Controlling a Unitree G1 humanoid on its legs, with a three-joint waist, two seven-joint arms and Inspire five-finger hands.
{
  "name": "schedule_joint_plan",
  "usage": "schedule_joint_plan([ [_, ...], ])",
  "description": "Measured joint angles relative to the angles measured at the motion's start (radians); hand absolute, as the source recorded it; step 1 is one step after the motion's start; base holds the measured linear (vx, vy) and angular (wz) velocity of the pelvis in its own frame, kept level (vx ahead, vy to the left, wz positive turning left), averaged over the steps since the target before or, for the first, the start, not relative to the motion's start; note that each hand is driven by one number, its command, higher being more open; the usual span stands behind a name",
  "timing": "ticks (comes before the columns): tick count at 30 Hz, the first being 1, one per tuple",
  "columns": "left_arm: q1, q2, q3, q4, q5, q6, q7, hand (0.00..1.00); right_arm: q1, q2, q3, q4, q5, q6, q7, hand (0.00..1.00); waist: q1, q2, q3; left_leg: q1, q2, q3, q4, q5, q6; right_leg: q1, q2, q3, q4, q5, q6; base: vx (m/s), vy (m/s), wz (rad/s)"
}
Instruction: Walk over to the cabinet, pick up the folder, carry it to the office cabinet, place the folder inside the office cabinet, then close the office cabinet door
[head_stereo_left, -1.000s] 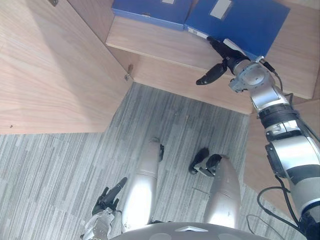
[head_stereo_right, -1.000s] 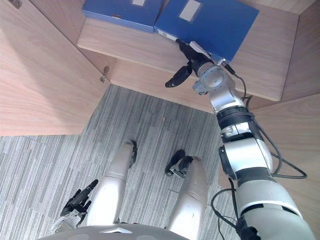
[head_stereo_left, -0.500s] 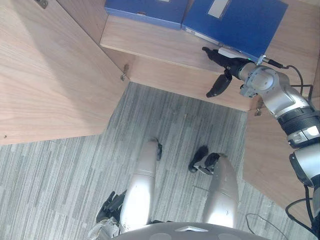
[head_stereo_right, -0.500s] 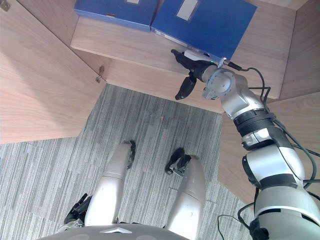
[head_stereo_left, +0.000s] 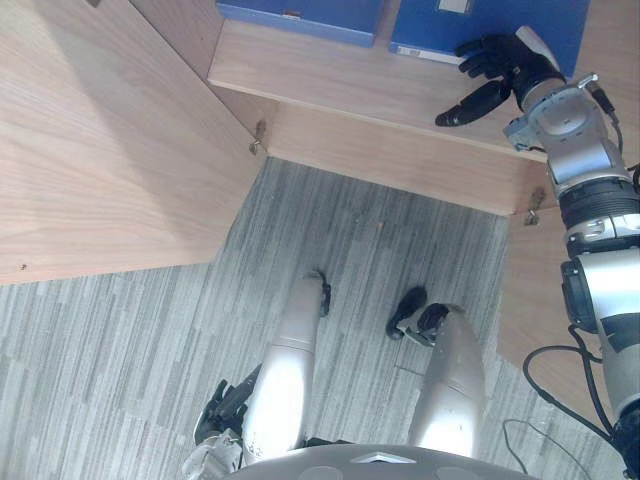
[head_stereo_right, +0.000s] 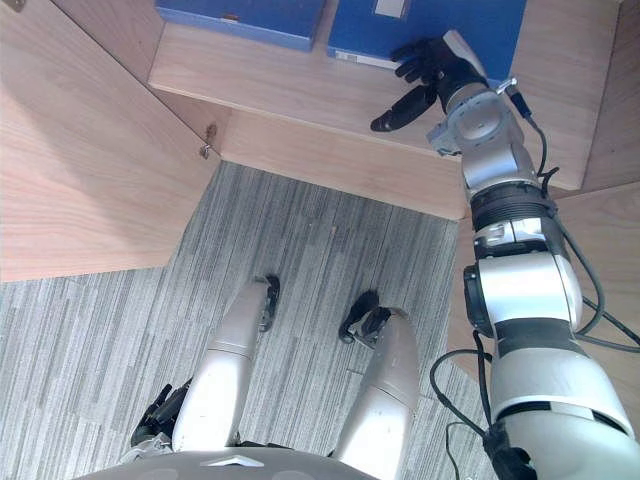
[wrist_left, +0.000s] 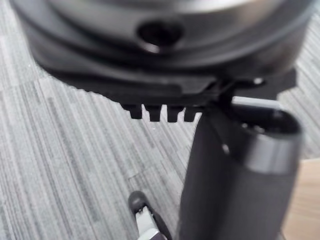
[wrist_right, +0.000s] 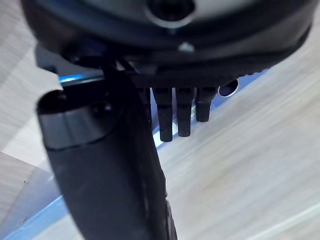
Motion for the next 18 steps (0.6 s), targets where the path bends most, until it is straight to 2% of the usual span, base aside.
schedule_joint_plan([
  [2, 0.002, -0.009, -0.001, -0.022, -0.001, 0.000, 0.000, 1.00, -0.001, -0.001, -0.012, -0.004, -0.036, -0.003, -0.017, 1.00, 0.000, 0.008, 0.005, -0.003, -0.002, -0.001, -0.001, 0.001, 0.001, -0.001, -0.002, -0.001, -0.001, 0.000, 0.001, -0.01, 0.029, 0.06],
  [6, 0.002, -0.011, -0.017, -0.045, -0.026, 0.000, 0.001, 1.00, 0.006, -0.001, -0.007, -0.014, -0.082, -0.009, -0.027, 1.00, 0.000, 0.009, 0.006, -0.003, -0.004, -0.002, -0.008, 0.003, 0.000, -0.001, -0.003, -0.003, -0.004, -0.001, 0.001, 0.00, 0.000, 0.00],
  [14, 0.030, -0.003, -0.067, -0.124, -0.039, 0.002, 0.026, 1.00, 0.045, -0.002, 0.032, -0.131, -0.147, -0.016, -0.067, 1.00, -0.027, 0.008, 0.030, 0.002, 0.003, -0.006, -0.021, 0.010, -0.005, 0.006, 0.003, -0.012, -0.020, 0.005, -0.001, 0.00, 0.006, -0.01],
  [18, 0.062, 0.011, -0.124, -0.205, -0.056, 0.003, 0.038, 1.00, 0.054, 0.013, 0.092, -0.139, -0.149, -0.016, -0.075, 1.00, -0.027, 0.008, 0.049, 0.064, 0.028, 0.007, -0.060, 0.012, -0.004, 0.067, 0.033, -0.015, -0.079, 0.032, -0.011, 0.01, 0.024, -0.20],
])
